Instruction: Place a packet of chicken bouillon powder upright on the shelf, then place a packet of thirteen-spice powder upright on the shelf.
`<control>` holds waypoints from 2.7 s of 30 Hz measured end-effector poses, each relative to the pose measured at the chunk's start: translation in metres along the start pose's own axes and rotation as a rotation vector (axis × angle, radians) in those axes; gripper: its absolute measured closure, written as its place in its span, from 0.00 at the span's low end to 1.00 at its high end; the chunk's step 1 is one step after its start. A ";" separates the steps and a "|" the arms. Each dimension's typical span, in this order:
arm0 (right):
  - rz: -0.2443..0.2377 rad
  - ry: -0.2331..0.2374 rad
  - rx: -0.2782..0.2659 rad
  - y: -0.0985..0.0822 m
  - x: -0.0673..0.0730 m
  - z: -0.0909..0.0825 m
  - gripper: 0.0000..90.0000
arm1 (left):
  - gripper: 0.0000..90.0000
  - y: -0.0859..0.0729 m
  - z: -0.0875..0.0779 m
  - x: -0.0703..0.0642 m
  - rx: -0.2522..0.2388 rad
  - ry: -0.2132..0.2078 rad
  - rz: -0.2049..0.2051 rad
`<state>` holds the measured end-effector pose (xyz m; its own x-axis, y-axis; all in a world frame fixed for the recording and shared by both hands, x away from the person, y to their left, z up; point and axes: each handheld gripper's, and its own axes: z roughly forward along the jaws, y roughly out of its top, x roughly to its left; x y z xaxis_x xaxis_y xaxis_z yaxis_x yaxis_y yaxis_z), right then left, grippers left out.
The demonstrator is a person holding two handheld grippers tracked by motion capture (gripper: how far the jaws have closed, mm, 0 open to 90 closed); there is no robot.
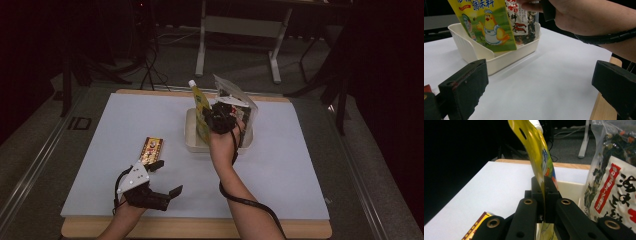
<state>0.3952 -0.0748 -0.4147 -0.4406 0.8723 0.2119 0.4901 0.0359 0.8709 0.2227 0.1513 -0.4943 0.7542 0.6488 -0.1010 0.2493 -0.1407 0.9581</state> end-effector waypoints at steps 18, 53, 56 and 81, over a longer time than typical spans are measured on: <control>-0.104 0.034 -0.018 -0.003 -0.005 0.007 1.00 | 0.01 -0.003 0.001 0.000 0.007 -0.012 0.002; -0.115 0.187 -0.057 -0.037 -0.024 -0.037 0.18 | 0.01 -0.003 -0.002 0.005 -0.037 0.015 0.000; -0.146 0.213 -0.068 -0.038 -0.023 -0.048 0.15 | 0.01 -0.002 -0.002 0.006 -0.048 0.024 -0.014; -0.326 0.355 -0.056 -0.068 -0.045 -0.141 0.18 | 0.02 0.015 -0.010 0.025 0.096 0.113 -0.066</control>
<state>0.2754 -0.1851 -0.4212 -0.7987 0.5994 0.0532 0.2466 0.2453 0.9376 0.2392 0.1733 -0.4802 0.6623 0.7384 -0.1269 0.3569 -0.1620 0.9200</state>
